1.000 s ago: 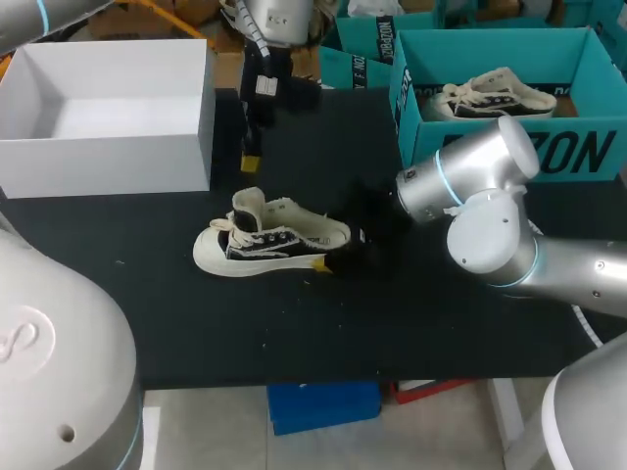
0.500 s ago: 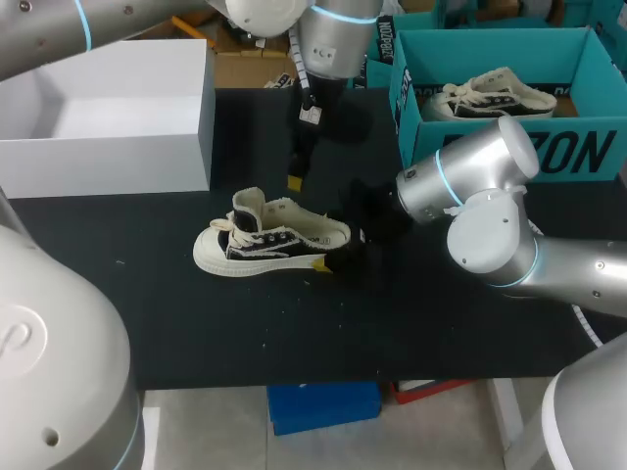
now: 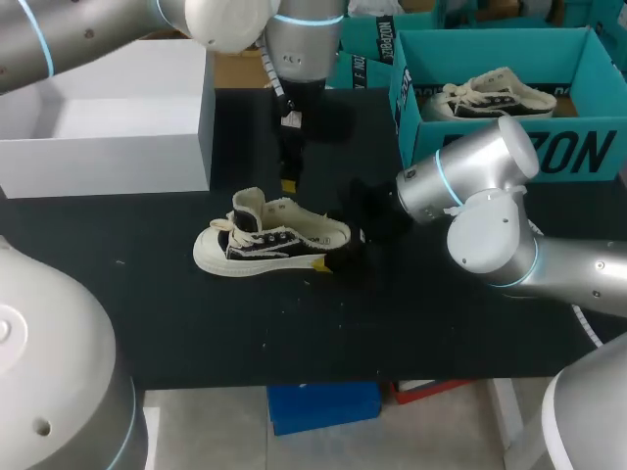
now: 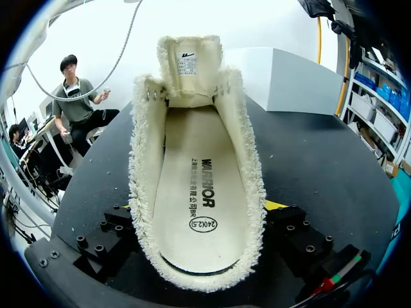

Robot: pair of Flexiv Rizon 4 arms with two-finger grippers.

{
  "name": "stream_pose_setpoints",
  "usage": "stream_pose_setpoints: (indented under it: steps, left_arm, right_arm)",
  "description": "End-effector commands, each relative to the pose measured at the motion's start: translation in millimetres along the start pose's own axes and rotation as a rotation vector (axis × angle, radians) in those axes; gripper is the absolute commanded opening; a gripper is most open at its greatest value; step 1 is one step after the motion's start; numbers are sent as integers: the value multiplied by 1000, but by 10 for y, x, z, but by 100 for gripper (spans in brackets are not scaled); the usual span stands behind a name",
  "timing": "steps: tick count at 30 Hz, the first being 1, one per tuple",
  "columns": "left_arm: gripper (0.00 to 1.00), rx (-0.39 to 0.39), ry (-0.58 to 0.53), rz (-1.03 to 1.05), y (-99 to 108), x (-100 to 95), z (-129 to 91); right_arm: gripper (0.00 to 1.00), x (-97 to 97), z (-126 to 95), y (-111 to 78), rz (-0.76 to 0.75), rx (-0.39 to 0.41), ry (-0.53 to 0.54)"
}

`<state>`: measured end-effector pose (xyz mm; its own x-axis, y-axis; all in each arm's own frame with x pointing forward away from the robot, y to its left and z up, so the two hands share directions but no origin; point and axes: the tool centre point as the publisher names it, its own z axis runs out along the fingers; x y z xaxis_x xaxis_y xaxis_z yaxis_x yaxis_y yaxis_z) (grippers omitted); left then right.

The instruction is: Take the shoe out of the shoebox, open the shoe tongue, remove and reinsert the insole, then place the shoe into the shoebox

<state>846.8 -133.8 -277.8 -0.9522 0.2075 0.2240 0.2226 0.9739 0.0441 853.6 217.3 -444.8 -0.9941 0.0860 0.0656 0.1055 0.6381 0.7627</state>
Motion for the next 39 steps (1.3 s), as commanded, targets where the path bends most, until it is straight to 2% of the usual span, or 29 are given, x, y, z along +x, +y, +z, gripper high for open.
stream_pose_setpoints:
  steps: [1,11,15,19,39]
  left_arm:
    - [0,18,-22,2,42,46,22]
    - [0,18,-22,2,42,46,22]
    - [0,158,44,-24,56,6,140]
    - [0,225,84,-28,89,-4,249]
    - [0,310,128,-75,154,-95,609]
  right_arm:
    - [0,-4,11,-1,1,1,-2]
    - [0,-4,11,-1,1,1,-2]
    - [0,-4,11,-1,1,1,-2]
    - [0,-4,11,-1,1,1,-2]
    - [0,-4,11,-1,1,1,-2]
